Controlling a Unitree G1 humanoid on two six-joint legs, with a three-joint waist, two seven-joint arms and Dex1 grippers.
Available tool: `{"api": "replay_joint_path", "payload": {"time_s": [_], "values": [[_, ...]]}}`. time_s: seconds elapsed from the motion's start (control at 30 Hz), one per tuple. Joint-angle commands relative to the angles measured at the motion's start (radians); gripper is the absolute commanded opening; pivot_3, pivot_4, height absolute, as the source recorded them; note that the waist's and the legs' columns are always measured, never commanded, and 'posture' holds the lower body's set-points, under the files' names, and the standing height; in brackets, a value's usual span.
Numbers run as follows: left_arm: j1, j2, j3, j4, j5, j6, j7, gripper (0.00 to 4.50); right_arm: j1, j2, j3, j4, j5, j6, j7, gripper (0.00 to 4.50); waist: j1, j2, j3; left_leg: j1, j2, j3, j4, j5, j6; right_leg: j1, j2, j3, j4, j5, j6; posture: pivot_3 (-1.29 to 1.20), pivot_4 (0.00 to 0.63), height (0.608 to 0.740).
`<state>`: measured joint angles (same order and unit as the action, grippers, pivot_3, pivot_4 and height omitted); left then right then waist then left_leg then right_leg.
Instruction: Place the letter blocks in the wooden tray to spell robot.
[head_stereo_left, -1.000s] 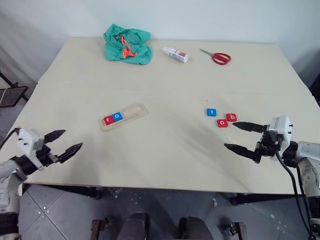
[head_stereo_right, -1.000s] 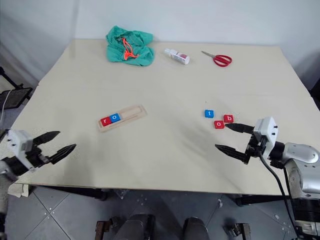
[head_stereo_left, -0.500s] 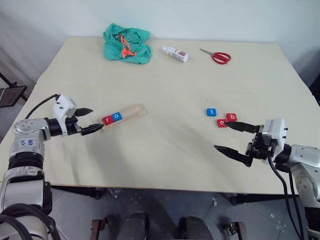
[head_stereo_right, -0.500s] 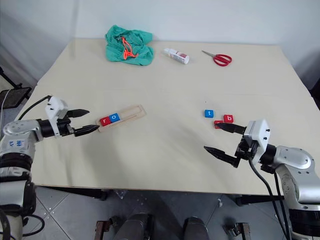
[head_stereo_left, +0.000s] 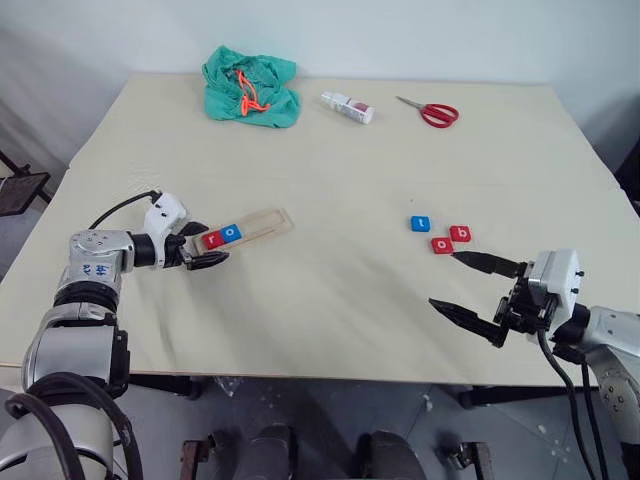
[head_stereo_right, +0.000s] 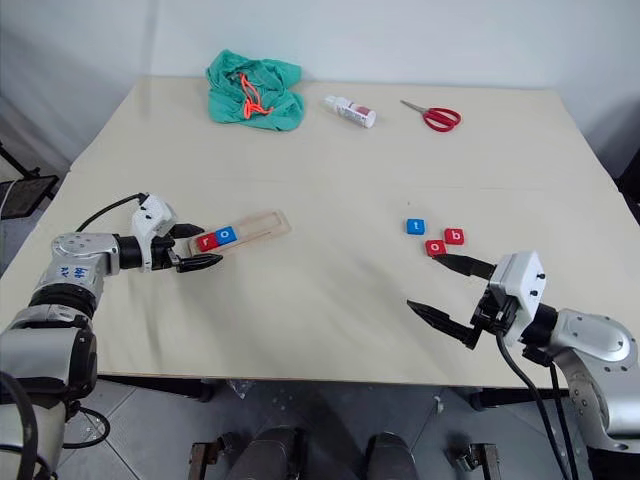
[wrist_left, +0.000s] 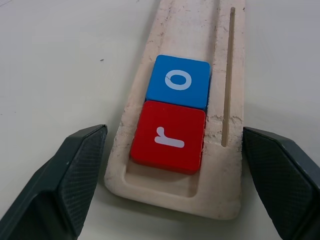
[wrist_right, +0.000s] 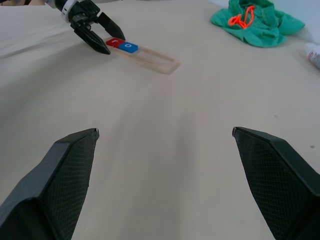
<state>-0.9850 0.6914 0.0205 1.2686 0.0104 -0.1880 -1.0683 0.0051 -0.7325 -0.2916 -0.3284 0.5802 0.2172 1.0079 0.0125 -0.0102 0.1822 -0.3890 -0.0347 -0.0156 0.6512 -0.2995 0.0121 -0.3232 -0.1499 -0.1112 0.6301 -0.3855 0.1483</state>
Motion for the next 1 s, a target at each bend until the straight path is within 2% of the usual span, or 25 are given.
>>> {"api": "replay_joint_path", "payload": {"time_s": [0.03, 0.2, 0.37, 0.6, 0.7, 0.87, 1.0], "values": [[-0.005, 0.000, -0.010, 0.016, 0.030, 0.003, 0.009, 4.50, -0.011, -0.012, -0.035, -0.031, 0.018, -0.005, -0.006, 4.48, 0.000, 0.000, 0.000, 0.000, 0.000, 0.000, 0.000, 0.000, 0.000, 0.000, 0.000, 0.000, 0.000, 0.000, 0.000, 0.00, 0.150, 0.740], [0.004, -0.003, -0.030, 0.028, 0.061, 0.011, 0.023, 4.50, -0.037, -0.015, -0.023, -0.014, 0.012, -0.005, 0.000, 4.48, 0.000, 0.000, 0.000, 0.001, 0.000, -0.001, 0.001, 0.000, 0.000, 0.001, 0.000, 0.000, 0.001, 0.000, 0.000, 0.00, 0.150, 0.740], [0.007, -0.008, -0.024, 0.028, 0.054, 0.021, -0.006, 3.41, -0.058, -0.016, -0.016, -0.002, 0.009, -0.005, 0.006, 4.50, 0.000, 0.000, 0.000, 0.001, 0.000, -0.001, 0.002, 0.000, 0.000, 0.001, 0.000, 0.001, 0.002, 0.000, 0.000, 0.00, 0.150, 0.740], [0.004, -0.006, -0.022, 0.011, 0.045, 0.006, -0.055, 3.40, -0.079, -0.013, -0.008, 0.012, 0.004, -0.008, 0.012, 4.50, 0.000, 0.000, 0.000, 0.001, 0.000, -0.001, 0.002, 0.000, 0.000, 0.000, -0.001, 0.001, 0.005, 0.000, 0.000, 0.00, 0.150, 0.740], [0.006, -0.007, -0.031, -0.016, 0.043, -0.009, -0.123, 3.40, -0.085, -0.012, -0.006, 0.015, 0.006, -0.009, 0.016, 4.50, 0.000, 0.000, 0.000, 0.001, 0.000, -0.001, 0.002, 0.000, 0.000, 0.000, -0.001, 0.001, 0.006, 0.000, 0.000, 0.00, 0.150, 0.740], [0.022, -0.034, -0.038, -0.102, 0.014, -0.038, -0.231, 3.40, -0.089, -0.019, -0.005, 0.026, 0.014, -0.011, 0.047, 4.50, 0.007, 0.000, 0.000, 0.001, -0.001, -0.001, 0.003, 0.000, 0.000, 0.000, -0.001, 0.001, 0.006, 0.000, 0.000, 0.00, 0.150, 0.740], [0.074, -0.084, -0.060, -0.242, -0.005, -0.046, -0.277, 3.40, -0.058, -0.059, -0.007, 0.037, 0.035, 0.004, 0.143, 4.50, 0.012, 0.000, 0.000, -0.001, -0.001, -0.001, 0.004, 0.000, 0.000, 0.000, -0.001, 0.001, 0.006, 0.000, 0.000, 0.00, 0.150, 0.740]]}}
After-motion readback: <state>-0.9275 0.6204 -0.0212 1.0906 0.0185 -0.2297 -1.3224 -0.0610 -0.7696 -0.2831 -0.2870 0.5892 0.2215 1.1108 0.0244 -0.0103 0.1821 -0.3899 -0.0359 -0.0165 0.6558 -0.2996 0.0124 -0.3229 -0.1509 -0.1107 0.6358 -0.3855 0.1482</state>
